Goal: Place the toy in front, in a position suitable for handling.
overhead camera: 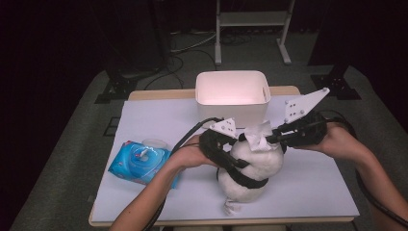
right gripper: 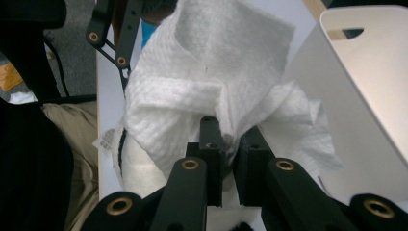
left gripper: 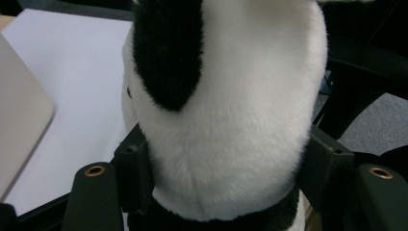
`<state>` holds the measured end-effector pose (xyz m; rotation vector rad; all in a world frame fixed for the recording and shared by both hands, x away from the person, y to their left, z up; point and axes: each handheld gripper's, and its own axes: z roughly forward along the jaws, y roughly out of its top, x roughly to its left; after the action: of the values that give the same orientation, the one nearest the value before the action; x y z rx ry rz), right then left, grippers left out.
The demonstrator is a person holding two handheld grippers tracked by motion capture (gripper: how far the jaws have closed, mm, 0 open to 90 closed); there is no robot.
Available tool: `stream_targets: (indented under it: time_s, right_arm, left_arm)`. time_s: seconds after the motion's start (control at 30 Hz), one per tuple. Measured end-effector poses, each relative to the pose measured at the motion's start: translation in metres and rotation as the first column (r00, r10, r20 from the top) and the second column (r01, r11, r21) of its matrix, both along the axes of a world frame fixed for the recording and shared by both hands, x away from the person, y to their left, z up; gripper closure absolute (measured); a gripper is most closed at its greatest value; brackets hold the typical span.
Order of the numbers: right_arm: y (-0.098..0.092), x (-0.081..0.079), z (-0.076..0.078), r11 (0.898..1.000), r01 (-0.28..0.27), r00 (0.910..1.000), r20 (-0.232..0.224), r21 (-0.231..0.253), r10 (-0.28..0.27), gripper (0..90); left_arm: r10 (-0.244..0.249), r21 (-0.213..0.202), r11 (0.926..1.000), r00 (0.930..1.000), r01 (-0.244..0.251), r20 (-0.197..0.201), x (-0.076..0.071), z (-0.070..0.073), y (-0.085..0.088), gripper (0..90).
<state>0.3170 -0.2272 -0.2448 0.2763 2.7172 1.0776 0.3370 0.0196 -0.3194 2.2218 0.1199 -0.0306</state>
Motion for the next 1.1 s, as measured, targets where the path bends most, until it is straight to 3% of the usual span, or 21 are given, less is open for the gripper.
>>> stream_targets:
  time_s: [0.1, 0.3, 0.6, 0.93, 1.0, 1.1]
  right_arm:
    - [-0.003, 0.001, -0.009, 1.000, 0.008, 0.9998, -0.020, -0.012, -0.008, 82.5]
    - [-0.012, 0.003, -0.018, 1.000, 0.022, 0.9987, -0.046, 0.014, -0.022, 82.5]
    - [-0.016, 0.001, -0.024, 0.999, 0.036, 0.9978, -0.056, 0.003, -0.036, 82.5]
    - [-0.022, -0.001, -0.029, 0.999, 0.051, 0.9966, -0.065, 0.000, -0.051, 82.6]
    - [-0.023, -0.002, -0.030, 0.999, 0.053, 0.9962, -0.069, -0.001, -0.053, 82.6]
    - [-0.026, -0.001, -0.030, 0.998, 0.056, 0.9959, -0.071, 0.003, -0.056, 82.5]
  left_arm:
    - [0.006, -0.013, 0.9999, 0.9998, -0.006, -0.017, 0.002, -0.005, 0.002, 32.6]
    - [0.015, -0.044, 0.9989, 0.9993, -0.016, -0.035, 0.002, -0.010, 0.005, 30.7]
    - [0.030, -0.067, 0.9971, 0.9961, -0.036, -0.083, 0.003, -0.019, 0.003, 16.6]
    - [0.022, -0.027, 0.9993, 0.9931, -0.025, -0.115, 0.004, -0.033, -0.003, 8.4]
    - [0.019, -0.039, 0.9990, 0.9942, -0.023, -0.106, 0.004, -0.034, -0.005, 9.5]
    - [0.003, -0.050, 0.9987, 0.9955, -0.008, -0.095, 0.005, -0.031, -0.005, 22.8]
